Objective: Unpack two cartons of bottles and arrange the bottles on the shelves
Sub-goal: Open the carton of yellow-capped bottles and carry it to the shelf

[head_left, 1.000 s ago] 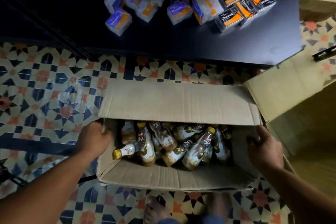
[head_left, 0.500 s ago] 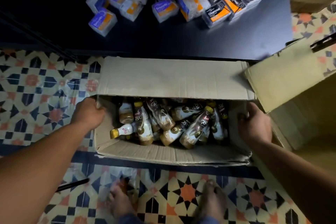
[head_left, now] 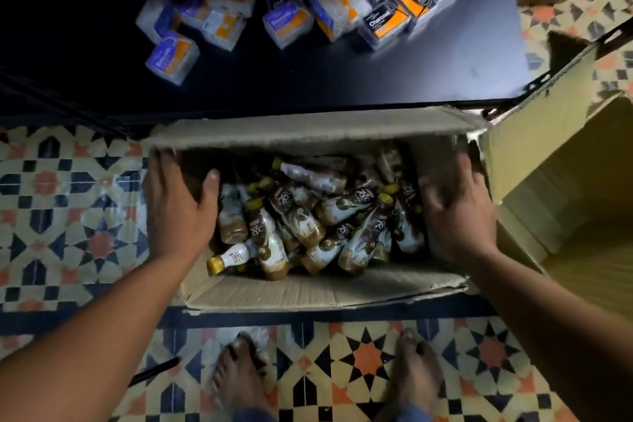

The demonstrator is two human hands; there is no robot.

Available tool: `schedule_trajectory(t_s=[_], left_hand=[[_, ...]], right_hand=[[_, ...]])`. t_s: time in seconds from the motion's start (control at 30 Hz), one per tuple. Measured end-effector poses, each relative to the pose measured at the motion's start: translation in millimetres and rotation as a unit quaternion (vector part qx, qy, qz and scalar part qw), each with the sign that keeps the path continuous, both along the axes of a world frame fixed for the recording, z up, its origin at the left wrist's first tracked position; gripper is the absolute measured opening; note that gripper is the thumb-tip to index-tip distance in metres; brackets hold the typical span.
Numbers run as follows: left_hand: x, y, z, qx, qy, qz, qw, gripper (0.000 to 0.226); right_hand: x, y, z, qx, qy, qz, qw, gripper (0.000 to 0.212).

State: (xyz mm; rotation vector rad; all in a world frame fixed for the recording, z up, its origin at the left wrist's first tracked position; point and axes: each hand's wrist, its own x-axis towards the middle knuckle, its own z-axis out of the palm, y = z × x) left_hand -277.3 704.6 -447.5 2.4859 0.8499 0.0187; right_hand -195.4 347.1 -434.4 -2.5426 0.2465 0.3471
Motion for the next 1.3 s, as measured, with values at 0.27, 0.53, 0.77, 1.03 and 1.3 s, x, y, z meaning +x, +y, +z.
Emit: schedule_trajectory(t_s=[0.27,0.53,0.77,1.03,1.3], left_hand=[[73.5,17.7,-14.9,0.056,0.088,-0.194,0.976,0.079],[100.2,36.7,-35.3,0.078,0.142,-0.224,0.961,0.079],[84.5,45.8,-40.3,0.111,0.104,-0.246,0.957,0.08],[75.9,34.5,-33.2,0.113,0.096,-0.257,0.955,0.081],[61.6,39.8,-37.6,0.138,0.118,-0.24,0.954,0.093]], right_hand=[[73.4,7.7,9.0,-0.089,0.067,0.14,0.984,0.093],[126.7,-11.9,-37.8,-0.044,0.07,0.206,0.975,0.087],[131.9,-33.2,-37.2,-0.04,0.037,0.245,0.968,0.066],[117.6,-50.0,-37.6,0.001,0.028,0.264,0.964,0.07],[99.9,-25.7,-52.7,-0.006,-0.058,0.193,0.979,0.051]])
